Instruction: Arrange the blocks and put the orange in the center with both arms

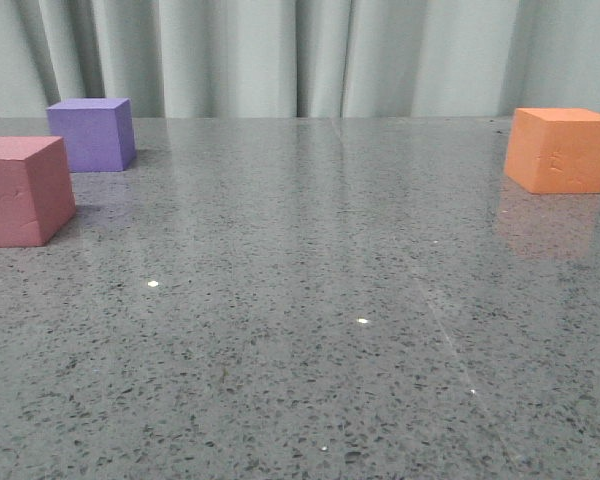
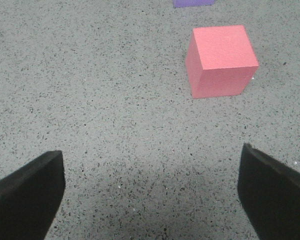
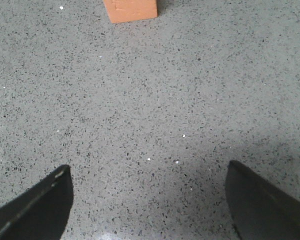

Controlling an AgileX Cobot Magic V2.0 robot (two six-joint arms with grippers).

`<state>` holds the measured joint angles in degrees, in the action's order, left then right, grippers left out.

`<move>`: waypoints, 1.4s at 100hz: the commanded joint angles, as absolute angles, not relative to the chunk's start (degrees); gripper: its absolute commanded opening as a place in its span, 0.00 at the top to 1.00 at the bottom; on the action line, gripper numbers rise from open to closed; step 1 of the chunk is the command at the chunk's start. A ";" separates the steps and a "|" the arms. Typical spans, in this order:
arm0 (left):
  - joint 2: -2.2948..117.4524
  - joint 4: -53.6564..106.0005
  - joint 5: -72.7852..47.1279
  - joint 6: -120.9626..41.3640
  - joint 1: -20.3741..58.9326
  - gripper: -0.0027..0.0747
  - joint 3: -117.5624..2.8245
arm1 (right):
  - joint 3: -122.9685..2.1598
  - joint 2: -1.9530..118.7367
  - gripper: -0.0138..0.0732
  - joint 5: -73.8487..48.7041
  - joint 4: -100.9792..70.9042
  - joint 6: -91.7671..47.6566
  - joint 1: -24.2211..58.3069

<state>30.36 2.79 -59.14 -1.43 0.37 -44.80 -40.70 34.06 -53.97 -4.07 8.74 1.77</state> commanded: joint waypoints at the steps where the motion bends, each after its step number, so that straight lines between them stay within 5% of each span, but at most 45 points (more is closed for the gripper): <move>1: 31.09 3.58 -56.11 -1.44 0.91 0.11 -46.69 | -42.72 34.64 0.11 -49.44 -5.24 8.24 1.36; 44: 31.09 3.58 -56.11 -1.44 0.91 0.14 -46.69 | -50.99 43.05 0.11 -31.07 -6.96 7.60 1.66; 91: 31.09 3.58 -56.11 -1.44 0.91 0.14 -46.69 | -81.73 74.67 0.11 -48.20 -6.53 2.54 3.26; 140: 31.09 3.58 -56.11 -1.44 0.91 0.14 -46.69 | -88.41 91.26 0.11 -50.17 -3.54 2.54 3.26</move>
<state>30.36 2.79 -59.14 -1.46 0.37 -44.80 -86.37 91.34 -52.03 -4.86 3.11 3.22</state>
